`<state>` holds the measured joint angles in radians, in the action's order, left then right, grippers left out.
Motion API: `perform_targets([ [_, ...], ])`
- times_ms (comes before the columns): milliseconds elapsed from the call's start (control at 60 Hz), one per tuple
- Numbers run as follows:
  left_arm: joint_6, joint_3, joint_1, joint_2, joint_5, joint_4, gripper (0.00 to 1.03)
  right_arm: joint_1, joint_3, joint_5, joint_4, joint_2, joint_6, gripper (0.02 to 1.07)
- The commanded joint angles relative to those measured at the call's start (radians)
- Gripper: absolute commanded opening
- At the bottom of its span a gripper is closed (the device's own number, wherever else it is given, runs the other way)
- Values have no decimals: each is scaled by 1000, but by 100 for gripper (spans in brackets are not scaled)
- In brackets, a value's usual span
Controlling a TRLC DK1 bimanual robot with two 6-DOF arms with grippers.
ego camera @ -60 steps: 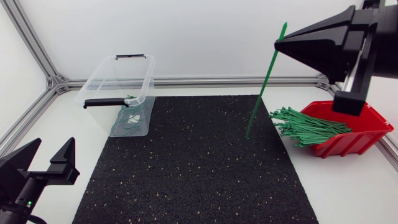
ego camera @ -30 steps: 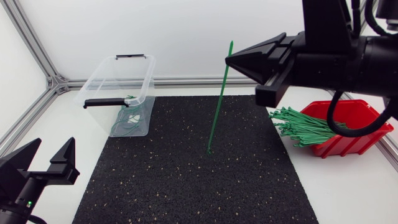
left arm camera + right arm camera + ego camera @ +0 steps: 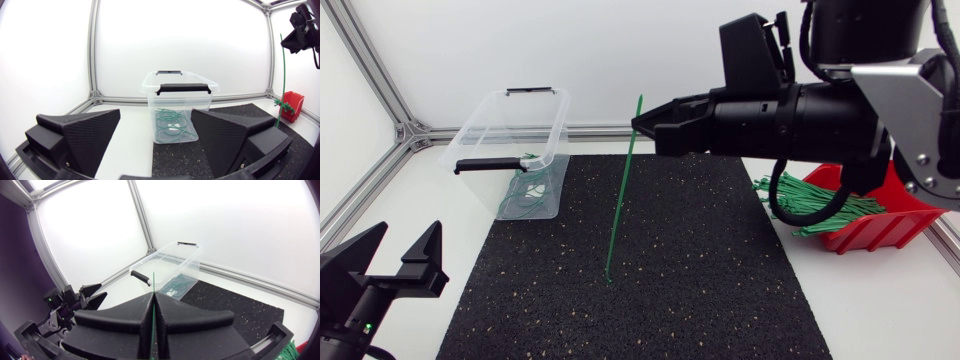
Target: Take a green cable tie from the red box, thread the tail through the head to close it, then place it in the transparent bin on the left.
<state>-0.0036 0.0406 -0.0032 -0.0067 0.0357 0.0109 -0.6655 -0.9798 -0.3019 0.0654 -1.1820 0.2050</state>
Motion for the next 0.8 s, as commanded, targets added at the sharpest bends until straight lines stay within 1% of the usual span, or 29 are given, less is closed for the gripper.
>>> perform_targets([
  [0,-13,-41,-7,-3,9,-11,99,-29,-8,3,-24,-44,51,8],
  [217,-13,-41,-12,-3,9,-11,99,-62,-10,-5,-115,-126,139,8],
  [300,-13,-41,-12,-3,9,-11,99,-77,12,4,-193,-148,182,8],
  [367,-13,-41,-12,-3,9,-12,99,-88,4,6,-205,-165,188,8],
  [433,-13,-41,-12,-3,7,-12,99,-97,12,27,-246,-174,201,8],
  [533,-13,-41,-12,-3,7,-12,99,-97,21,35,-299,-208,243,7],
  [683,-13,-41,-12,-3,7,-12,99,-108,84,101,-431,-248,297,8],
  [733,-13,-41,-14,-3,7,-12,99,-118,102,129,-452,-258,298,8],
  [783,-13,-41,-14,-3,7,-12,99,-123,116,133,-460,-268,304,8],
])
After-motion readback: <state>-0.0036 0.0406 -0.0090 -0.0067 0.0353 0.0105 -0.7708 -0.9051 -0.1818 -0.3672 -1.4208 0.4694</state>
